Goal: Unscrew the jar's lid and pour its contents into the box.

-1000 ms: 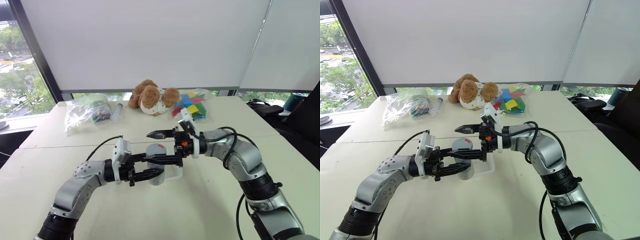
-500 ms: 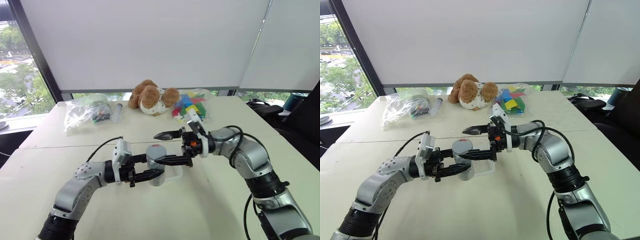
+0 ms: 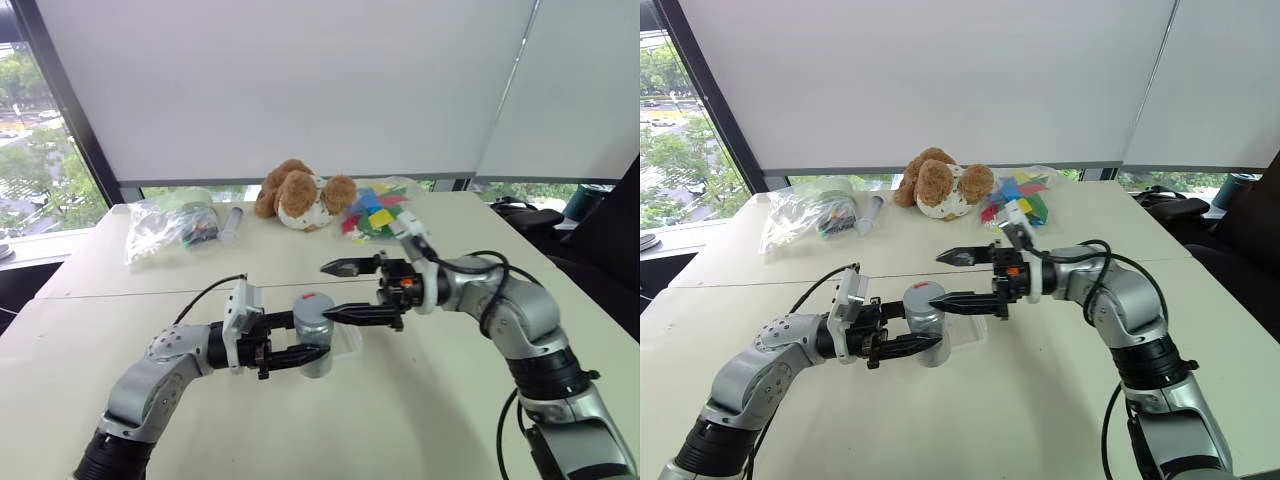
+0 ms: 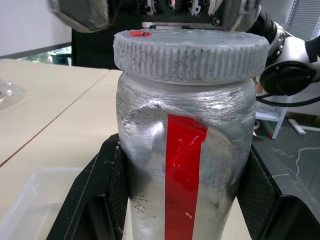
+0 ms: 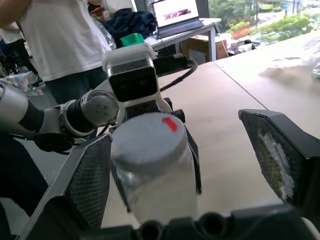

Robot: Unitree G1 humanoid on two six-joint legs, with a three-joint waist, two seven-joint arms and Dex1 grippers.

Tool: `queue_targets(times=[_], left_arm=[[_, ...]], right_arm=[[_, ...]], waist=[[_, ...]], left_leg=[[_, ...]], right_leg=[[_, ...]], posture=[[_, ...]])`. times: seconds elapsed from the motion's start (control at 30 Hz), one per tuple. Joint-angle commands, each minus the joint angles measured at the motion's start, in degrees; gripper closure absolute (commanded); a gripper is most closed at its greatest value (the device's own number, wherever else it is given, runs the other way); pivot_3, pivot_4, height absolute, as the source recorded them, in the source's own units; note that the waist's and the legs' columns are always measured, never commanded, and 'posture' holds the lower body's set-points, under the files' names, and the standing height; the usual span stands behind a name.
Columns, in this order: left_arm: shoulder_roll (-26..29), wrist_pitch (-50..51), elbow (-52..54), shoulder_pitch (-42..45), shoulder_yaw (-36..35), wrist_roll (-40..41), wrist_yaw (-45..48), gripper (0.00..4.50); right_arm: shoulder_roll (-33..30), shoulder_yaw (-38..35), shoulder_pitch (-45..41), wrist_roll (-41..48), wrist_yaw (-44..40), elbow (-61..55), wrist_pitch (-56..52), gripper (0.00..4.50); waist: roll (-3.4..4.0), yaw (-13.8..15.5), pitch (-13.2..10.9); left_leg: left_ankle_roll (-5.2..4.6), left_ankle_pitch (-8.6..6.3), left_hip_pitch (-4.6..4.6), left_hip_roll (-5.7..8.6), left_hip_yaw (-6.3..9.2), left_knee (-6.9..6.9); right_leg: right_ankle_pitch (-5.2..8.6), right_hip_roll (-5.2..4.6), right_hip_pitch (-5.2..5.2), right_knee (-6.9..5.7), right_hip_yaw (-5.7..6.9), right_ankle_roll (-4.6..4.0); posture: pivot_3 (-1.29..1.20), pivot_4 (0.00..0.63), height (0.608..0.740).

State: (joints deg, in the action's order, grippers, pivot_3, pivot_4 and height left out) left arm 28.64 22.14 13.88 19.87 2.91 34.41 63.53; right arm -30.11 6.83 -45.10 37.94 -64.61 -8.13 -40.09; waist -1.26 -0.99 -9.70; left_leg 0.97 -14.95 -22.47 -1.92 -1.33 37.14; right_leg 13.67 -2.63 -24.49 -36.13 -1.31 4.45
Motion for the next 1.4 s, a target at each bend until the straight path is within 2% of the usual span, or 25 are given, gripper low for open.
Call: queue_targets(times=[0.03, 0.5, 1.1, 1.4], left_arm=[[-0.01, -0.49, 1.95, 0.28, -0.22, 0.74, 0.02, 2.26], [-0.05, -0.53, 1.65, 0.61, -0.04, 0.59, -0.11, 2.26], [0.28, -0.67, 1.68, 0.03, -0.27, 0.71, -0.24, 2.26], [0.62, -0.49, 1.58, -0.01, -0.46, 0.70, 0.16, 2.26]], right_arm=[[3.09, 2.23, -3.03, -1.10, 3.14, -2.24, -0.85, 0.07], [4.25, 4.22, -3.94, -3.03, 4.39, -2.35, -2.30, 0.07], [-2.98, 0.01, 1.14, -1.67, -0.83, -2.25, -0.80, 0.07], [-5.09, -4.22, 4.53, 2.71, -3.88, -4.47, -1.37, 0.07]], waist=[[0.00, 0.07, 0.00], [0.00, 0.18, 0.00], [0.00, 0.21, 0.00], [-0.01, 0.26, 0.00]], left_leg=[[0.00, 0.00, -0.01, 0.00, 0.00, 0.00], [0.00, 0.00, -0.04, 0.03, 0.00, 0.02], [0.00, 0.00, -0.04, 0.03, -0.01, 0.01], [0.00, 0.00, -0.05, 0.03, -0.02, 0.02]], right_leg=[[0.00, -0.01, 0.00, 0.00, 0.00, 0.00], [0.00, -0.05, 0.00, 0.02, 0.01, 0.00], [0.01, -0.04, 0.00, 0.03, 0.00, 0.00], [0.01, -0.05, 0.00, 0.04, 0.00, 0.00]], posture=[[0.00, 0.150, 0.740], [0.00, 0.150, 0.740], [0.00, 0.150, 0.740], [0.00, 0.150, 0.740]])
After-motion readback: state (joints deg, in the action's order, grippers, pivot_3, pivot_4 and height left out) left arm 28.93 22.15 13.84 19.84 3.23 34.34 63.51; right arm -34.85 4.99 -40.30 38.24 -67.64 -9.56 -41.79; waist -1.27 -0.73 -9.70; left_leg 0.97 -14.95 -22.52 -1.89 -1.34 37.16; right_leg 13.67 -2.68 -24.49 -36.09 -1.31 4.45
